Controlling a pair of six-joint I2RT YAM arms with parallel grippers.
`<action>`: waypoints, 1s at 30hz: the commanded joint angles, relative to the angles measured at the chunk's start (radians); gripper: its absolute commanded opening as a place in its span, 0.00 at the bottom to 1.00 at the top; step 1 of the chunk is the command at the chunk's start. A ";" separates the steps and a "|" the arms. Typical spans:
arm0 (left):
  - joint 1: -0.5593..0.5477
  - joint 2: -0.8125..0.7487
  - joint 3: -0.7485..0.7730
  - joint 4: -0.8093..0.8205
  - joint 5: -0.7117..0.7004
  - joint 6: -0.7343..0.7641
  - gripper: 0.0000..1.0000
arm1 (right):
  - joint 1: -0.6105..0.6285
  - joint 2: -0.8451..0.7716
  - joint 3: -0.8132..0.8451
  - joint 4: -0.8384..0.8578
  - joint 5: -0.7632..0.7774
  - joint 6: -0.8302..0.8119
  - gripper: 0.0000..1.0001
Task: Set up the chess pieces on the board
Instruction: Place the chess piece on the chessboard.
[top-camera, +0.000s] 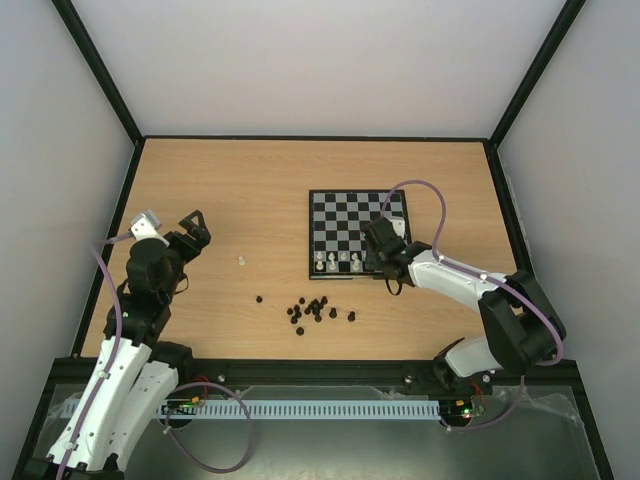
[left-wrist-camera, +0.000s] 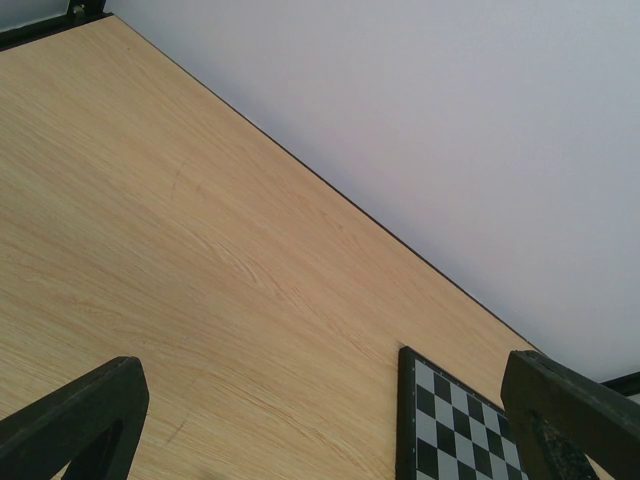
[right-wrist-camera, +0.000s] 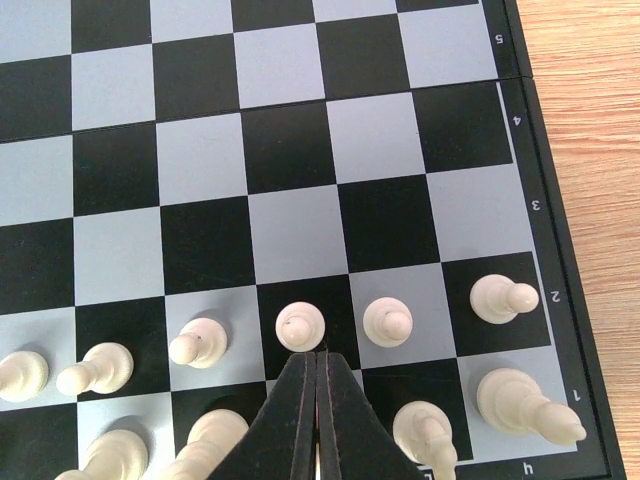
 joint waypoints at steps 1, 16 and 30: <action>0.007 -0.008 -0.006 0.022 0.011 0.009 1.00 | -0.004 0.011 0.014 -0.030 0.013 -0.005 0.02; 0.007 -0.005 -0.008 0.024 0.010 0.009 1.00 | -0.004 -0.047 0.016 -0.047 -0.012 -0.007 0.18; 0.007 0.003 -0.012 0.028 0.011 0.008 1.00 | -0.003 -0.207 0.062 -0.101 -0.112 -0.028 0.54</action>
